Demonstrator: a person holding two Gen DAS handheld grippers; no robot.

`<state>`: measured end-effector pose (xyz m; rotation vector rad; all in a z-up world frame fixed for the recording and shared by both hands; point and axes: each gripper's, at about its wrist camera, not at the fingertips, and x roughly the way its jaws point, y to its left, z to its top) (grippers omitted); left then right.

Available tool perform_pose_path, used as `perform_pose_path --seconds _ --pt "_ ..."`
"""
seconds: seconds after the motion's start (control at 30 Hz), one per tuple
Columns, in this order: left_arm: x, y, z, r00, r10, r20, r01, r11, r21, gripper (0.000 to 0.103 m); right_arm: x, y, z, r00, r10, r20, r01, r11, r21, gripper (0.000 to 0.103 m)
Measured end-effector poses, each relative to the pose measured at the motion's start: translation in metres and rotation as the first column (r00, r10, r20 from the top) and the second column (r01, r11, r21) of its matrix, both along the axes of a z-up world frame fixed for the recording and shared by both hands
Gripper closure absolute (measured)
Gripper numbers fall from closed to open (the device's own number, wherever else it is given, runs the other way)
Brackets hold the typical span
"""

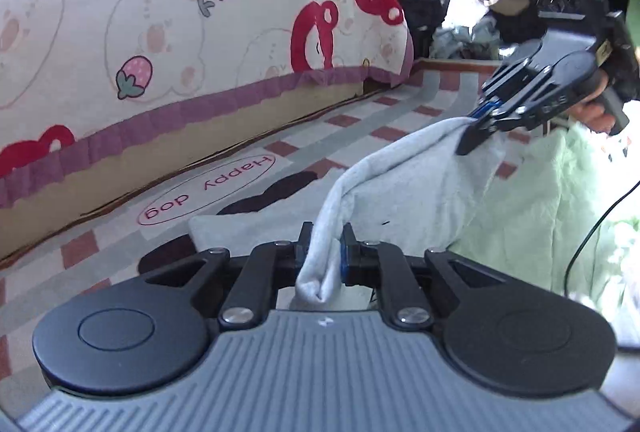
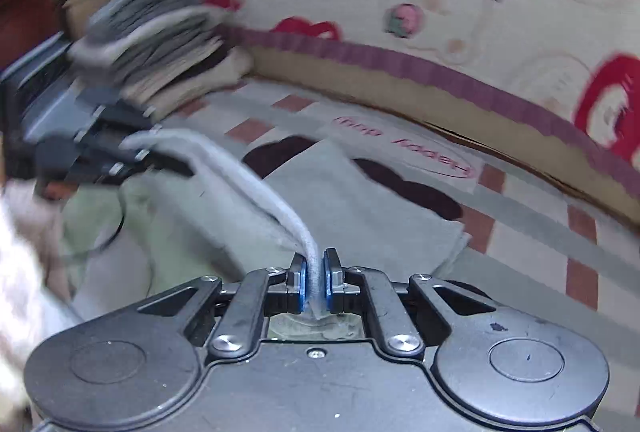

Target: Fold clothes

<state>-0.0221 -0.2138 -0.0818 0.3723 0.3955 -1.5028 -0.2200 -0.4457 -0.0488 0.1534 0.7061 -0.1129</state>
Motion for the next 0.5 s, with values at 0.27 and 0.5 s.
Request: perform_pose_path --seconds 0.27,0.5 --pt "0.087 -0.067 -0.037 0.927 0.113 -0.357 -0.102 0.993 0.052 0.091 0.038 -0.058 -0.027 0.988 -0.155 0.018 0.145 0.954 0.263 0.094" --pt "0.112 -0.116 -0.075 0.912 0.191 -0.362 -0.146 0.978 0.147 0.09 0.042 -0.106 -0.074 0.948 -0.317 0.021 0.266 0.828 0.494 0.093"
